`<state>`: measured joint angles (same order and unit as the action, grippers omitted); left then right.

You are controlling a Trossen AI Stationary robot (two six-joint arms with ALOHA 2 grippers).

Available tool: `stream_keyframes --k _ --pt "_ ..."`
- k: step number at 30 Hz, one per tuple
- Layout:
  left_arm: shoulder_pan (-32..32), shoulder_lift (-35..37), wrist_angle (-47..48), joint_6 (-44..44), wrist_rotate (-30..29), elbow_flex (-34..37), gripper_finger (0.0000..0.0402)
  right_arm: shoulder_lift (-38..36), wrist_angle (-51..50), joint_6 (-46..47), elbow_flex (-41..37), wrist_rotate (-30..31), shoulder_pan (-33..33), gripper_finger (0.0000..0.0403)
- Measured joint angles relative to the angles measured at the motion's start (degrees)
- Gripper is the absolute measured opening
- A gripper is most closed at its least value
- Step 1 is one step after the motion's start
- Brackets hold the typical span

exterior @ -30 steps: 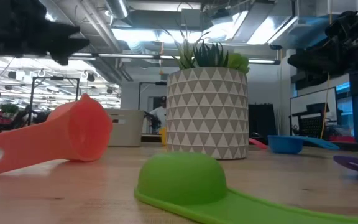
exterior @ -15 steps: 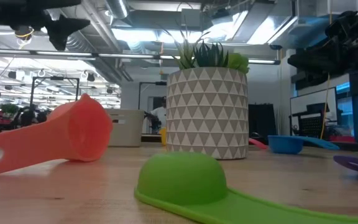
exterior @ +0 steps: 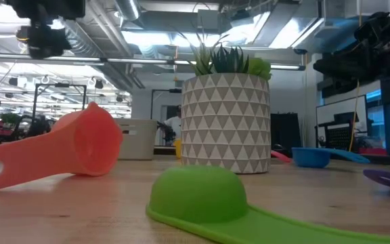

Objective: Nest measuring cups in basket
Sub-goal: Put the light blue measuring cup into the gray bin

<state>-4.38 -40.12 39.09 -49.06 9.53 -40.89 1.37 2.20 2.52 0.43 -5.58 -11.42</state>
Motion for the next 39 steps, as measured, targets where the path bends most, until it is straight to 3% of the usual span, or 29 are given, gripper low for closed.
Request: stream_keyframes --k 7,11,16,26,39 --pt "-7.92 -10.59 11.26 -17.24 9.77 -4.82 0.023 0.0 0.0 0.0 0.0 -0.02 0.02 0.0064" --pt "-13.4 -14.4 12.15 -26.35 14.67 -4.94 0.023 0.0 0.0 0.01 0.0 0.0 0.01 0.0064" --pt "-21.06 -18.3 12.25 -34.1 16.69 -4.94 0.023 0.0 0.0 0.0 0.0 -0.01 0.01 0.0064" --pt "-32.62 -24.71 10.79 -41.93 17.41 -4.96 0.023 0.0 0.0 0.0 0.0 -0.01 0.01 0.0064" --pt "-38.64 -33.07 8.68 -41.89 16.67 -4.96 0.023 0.0 0.0 0.01 0.0 0.0 0.0 0.0064"
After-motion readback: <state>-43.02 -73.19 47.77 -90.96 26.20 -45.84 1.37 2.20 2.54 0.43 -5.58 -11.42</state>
